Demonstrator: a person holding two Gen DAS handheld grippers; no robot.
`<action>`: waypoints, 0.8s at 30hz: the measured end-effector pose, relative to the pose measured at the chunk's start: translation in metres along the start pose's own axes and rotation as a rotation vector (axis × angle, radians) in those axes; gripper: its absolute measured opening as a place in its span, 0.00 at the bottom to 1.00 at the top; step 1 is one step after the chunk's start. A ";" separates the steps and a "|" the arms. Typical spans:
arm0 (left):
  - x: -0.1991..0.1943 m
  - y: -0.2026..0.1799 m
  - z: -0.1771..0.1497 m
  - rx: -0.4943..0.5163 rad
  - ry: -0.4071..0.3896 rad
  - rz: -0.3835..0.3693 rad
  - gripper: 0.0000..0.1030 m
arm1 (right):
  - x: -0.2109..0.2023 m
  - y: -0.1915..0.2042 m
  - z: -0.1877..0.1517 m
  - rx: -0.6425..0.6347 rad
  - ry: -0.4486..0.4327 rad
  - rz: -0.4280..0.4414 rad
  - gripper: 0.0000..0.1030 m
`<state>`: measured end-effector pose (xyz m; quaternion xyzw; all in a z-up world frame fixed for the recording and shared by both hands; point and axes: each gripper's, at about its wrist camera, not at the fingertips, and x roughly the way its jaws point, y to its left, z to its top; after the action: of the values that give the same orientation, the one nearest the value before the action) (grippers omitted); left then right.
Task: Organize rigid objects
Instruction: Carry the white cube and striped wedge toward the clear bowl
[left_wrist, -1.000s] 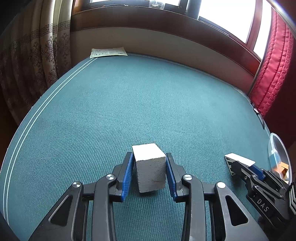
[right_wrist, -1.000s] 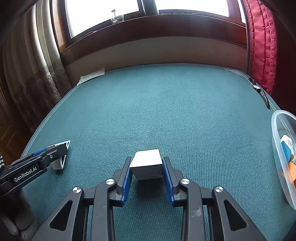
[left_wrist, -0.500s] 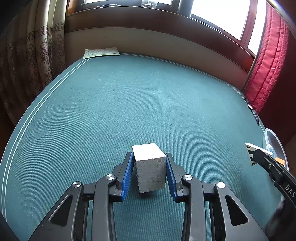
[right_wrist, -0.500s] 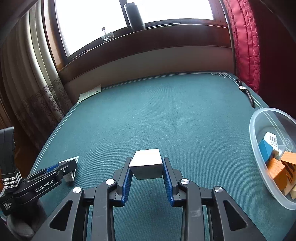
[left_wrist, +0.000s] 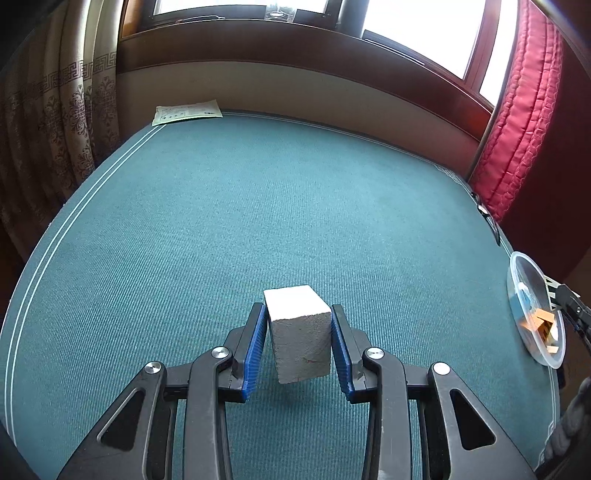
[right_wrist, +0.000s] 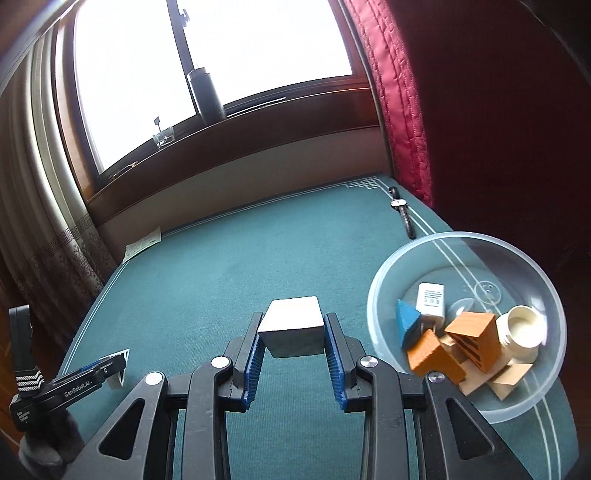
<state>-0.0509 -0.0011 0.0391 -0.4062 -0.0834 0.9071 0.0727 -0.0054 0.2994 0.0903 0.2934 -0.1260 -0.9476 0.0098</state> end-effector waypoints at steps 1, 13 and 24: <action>-0.001 0.000 0.000 -0.002 0.000 0.003 0.34 | -0.002 -0.006 0.001 0.011 -0.009 -0.014 0.32; 0.000 -0.042 -0.001 0.070 0.009 -0.031 0.34 | -0.017 -0.078 0.010 0.143 -0.063 -0.170 0.32; 0.000 -0.094 0.000 0.157 0.012 -0.074 0.34 | -0.007 -0.129 0.018 0.219 -0.065 -0.238 0.33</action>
<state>-0.0453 0.0901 0.0589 -0.4015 -0.0268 0.9049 0.1384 -0.0023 0.4290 0.0771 0.2748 -0.1933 -0.9316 -0.1387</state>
